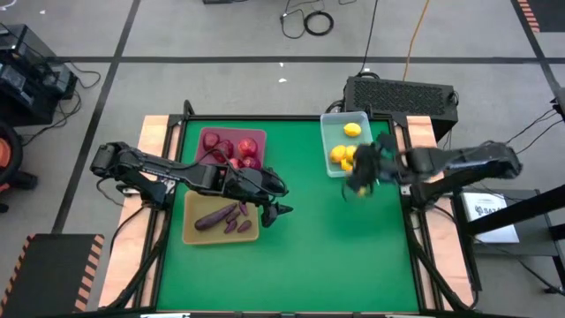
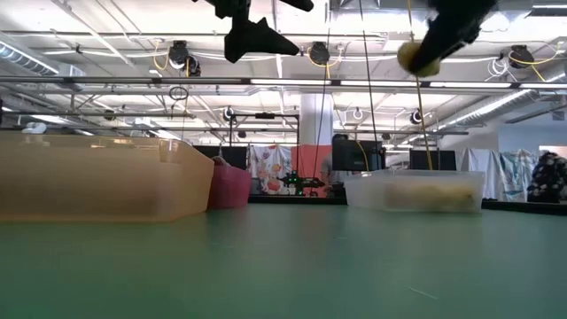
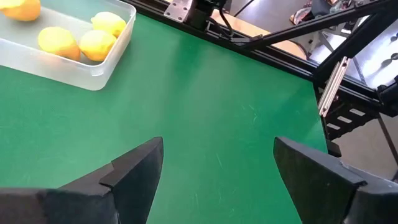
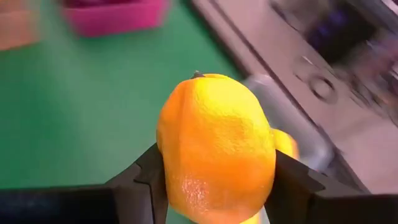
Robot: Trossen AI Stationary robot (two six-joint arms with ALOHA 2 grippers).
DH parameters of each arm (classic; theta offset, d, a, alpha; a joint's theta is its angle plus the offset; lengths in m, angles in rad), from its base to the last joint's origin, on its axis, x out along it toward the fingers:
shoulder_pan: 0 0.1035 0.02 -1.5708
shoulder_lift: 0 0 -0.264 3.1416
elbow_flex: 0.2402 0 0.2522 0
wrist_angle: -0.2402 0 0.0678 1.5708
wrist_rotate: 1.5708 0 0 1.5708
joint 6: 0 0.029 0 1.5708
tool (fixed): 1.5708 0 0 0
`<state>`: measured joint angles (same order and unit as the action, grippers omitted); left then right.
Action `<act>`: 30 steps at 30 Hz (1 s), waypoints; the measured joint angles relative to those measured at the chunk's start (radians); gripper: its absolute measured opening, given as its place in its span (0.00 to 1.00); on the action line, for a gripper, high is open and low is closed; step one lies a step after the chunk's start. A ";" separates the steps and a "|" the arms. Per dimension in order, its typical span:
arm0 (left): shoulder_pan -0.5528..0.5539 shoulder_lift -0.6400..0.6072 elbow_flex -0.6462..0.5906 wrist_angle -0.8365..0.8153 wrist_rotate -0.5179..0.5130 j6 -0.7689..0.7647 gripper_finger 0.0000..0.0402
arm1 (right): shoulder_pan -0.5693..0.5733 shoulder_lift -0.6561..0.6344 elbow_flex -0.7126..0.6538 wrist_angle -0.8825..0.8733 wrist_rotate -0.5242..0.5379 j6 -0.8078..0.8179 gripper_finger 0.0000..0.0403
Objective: Sort produce into baskets
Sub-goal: Put the lemon into the transparent bin
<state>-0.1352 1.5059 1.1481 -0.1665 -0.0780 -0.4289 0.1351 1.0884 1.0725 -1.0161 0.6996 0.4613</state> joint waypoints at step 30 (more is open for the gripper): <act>-0.179 -0.327 0.000 -0.360 -0.338 -0.011 0.77 | -0.737 0.452 -0.001 0.016 -0.340 -0.264 0.77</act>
<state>-0.3143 1.1790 1.1484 -0.5269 -0.4164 -0.4396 -0.6016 1.5407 1.0714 -1.0003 0.3599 0.1972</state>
